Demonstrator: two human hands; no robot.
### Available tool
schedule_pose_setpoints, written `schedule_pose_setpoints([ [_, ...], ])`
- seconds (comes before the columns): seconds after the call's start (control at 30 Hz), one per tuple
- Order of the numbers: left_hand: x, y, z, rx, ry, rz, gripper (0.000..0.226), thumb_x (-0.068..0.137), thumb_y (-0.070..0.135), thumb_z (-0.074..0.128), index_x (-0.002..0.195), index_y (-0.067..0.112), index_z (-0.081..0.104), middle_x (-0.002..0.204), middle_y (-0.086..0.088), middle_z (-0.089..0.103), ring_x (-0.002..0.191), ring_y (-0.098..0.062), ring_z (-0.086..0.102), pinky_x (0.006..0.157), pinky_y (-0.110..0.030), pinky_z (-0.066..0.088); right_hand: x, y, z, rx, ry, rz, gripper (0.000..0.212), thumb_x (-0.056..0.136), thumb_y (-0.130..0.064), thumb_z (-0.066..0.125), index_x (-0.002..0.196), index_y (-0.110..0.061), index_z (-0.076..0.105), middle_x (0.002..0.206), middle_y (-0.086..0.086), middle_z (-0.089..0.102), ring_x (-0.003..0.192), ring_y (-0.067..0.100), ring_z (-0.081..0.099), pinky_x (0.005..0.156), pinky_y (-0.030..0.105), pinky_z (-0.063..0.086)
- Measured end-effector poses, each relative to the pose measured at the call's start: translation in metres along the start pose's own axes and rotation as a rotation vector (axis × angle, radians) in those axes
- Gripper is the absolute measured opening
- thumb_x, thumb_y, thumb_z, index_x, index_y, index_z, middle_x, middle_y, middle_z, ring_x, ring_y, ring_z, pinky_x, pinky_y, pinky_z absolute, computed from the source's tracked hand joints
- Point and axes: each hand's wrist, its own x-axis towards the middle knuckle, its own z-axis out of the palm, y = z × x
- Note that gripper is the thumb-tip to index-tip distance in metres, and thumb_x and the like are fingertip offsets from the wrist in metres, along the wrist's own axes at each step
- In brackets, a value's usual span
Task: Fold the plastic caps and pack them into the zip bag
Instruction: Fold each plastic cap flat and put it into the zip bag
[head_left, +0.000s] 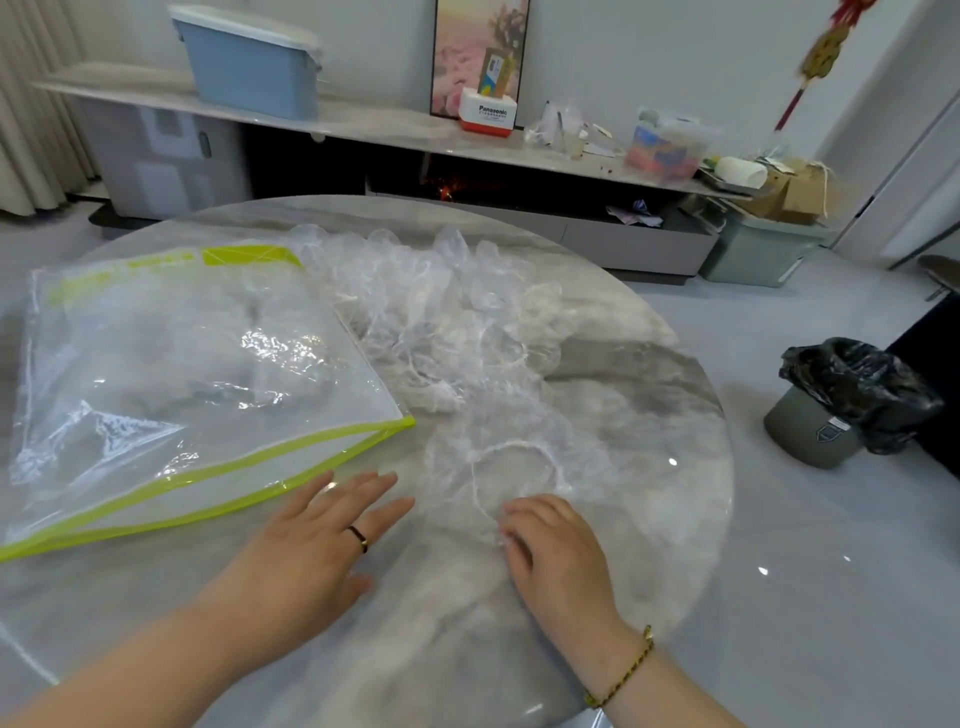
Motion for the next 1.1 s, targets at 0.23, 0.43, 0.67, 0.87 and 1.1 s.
schedule_pose_setpoints([
  [0.23, 0.012, 0.017, 0.011, -0.028, -0.006, 0.105, 0.083, 0.042, 0.039, 0.084, 0.115, 0.023, 0.047, 0.111, -0.001, 0.068, 0.110, -0.014, 0.044, 0.105, -0.028, 0.011, -0.014, -0.024, -0.010, 0.216, -0.018, -0.108, 0.013, 0.070, -0.023, 0.051, 0.079, -0.031, 0.046, 0.084, -0.015, 0.065, 0.081, 0.003, 0.047, 0.073, 0.017, 0.037],
  [0.43, 0.008, 0.014, 0.010, -0.139, -0.124, 0.057, 0.052, 0.058, 0.046, 0.039, 0.096, 0.029, 0.070, 0.105, 0.007, 0.069, 0.092, -0.006, 0.068, 0.095, -0.025, 0.030, -0.019, -0.013, -0.018, -0.163, -0.180, -0.211, 0.063, 0.049, -0.043, 0.056, 0.110, -0.033, 0.044, 0.131, 0.001, 0.041, 0.111, 0.019, 0.040, 0.093, 0.026, 0.032],
  [0.67, 0.014, 0.013, 0.008, -0.272, -0.123, -0.005, 0.066, 0.051, 0.041, 0.033, 0.113, 0.027, 0.049, 0.106, 0.007, 0.069, 0.088, -0.006, 0.068, 0.073, -0.019, 0.052, -0.008, 0.021, -0.015, -0.143, -0.065, -0.066, 0.024, 0.049, -0.020, 0.068, 0.073, -0.022, 0.065, 0.100, -0.001, 0.070, 0.110, 0.023, 0.042, 0.091, 0.036, 0.028],
  [0.87, 0.015, 0.004, 0.008, -0.240, -0.204, -0.028, 0.064, 0.051, 0.046, 0.037, 0.104, 0.025, 0.066, 0.107, 0.004, 0.069, 0.094, -0.008, 0.067, 0.090, -0.023, 0.034, -0.006, 0.023, -0.021, 0.270, -0.279, 0.232, 0.015, 0.076, -0.027, 0.053, 0.075, -0.015, 0.062, 0.076, 0.001, 0.068, 0.073, 0.014, 0.057, 0.070, 0.018, 0.041],
  [1.1, 0.020, 0.004, 0.014, -0.203, 0.026, -0.110, 0.044, 0.066, 0.048, 0.043, 0.094, 0.022, 0.066, 0.086, 0.011, 0.071, 0.089, -0.003, 0.050, 0.076, -0.015, 0.036, 0.006, 0.019, -0.030, 0.358, -0.255, 0.525, 0.034, 0.089, -0.010, 0.052, 0.065, -0.029, 0.038, 0.059, 0.001, 0.051, 0.056, 0.011, 0.045, 0.052, 0.020, 0.033],
])
